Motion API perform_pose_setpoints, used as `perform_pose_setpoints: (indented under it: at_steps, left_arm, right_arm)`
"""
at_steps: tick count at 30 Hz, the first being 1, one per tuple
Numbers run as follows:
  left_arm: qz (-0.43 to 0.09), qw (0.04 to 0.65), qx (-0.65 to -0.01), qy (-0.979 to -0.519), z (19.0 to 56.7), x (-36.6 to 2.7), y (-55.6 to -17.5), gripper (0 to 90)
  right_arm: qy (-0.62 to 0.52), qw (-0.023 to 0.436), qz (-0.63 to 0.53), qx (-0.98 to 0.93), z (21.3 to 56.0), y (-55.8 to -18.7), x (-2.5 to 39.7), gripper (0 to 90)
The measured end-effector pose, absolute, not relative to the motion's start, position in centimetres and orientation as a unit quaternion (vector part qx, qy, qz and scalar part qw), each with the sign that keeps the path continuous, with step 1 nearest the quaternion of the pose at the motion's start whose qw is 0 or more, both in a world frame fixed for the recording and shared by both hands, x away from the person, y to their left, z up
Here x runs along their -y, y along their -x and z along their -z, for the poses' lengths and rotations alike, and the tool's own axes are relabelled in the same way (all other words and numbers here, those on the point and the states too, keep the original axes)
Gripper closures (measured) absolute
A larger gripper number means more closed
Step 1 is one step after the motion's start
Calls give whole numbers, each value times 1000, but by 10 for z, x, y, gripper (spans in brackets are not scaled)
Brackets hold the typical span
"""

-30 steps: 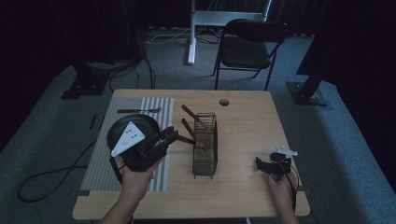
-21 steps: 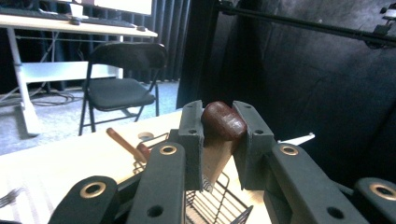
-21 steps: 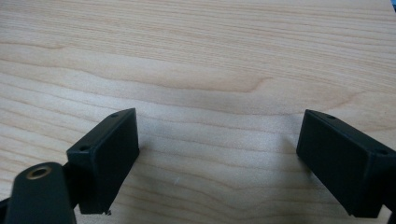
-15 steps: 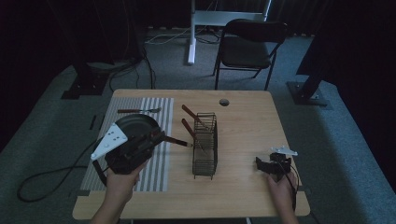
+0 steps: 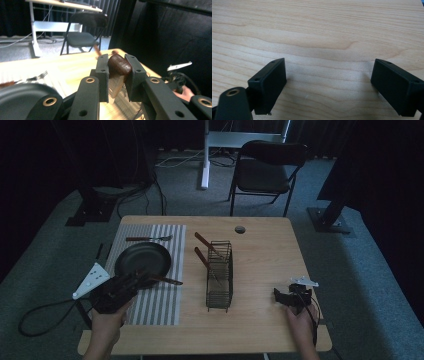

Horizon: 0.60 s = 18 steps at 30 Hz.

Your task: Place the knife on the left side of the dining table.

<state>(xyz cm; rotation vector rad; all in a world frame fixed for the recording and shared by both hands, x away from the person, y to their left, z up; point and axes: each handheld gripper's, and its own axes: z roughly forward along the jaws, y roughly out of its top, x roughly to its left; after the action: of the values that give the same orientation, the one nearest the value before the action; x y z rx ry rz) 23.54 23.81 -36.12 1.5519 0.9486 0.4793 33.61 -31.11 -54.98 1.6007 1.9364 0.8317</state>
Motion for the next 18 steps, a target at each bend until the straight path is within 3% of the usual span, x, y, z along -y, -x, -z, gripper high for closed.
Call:
perform_pose_setpoints:
  at_steps: [18]
  left_arm:
    - [-179, 545, -446, -687, 413, -269, -235, 759]
  right_arm:
    - [-587, 245, -305, -709, 550, -336, 311, 120]
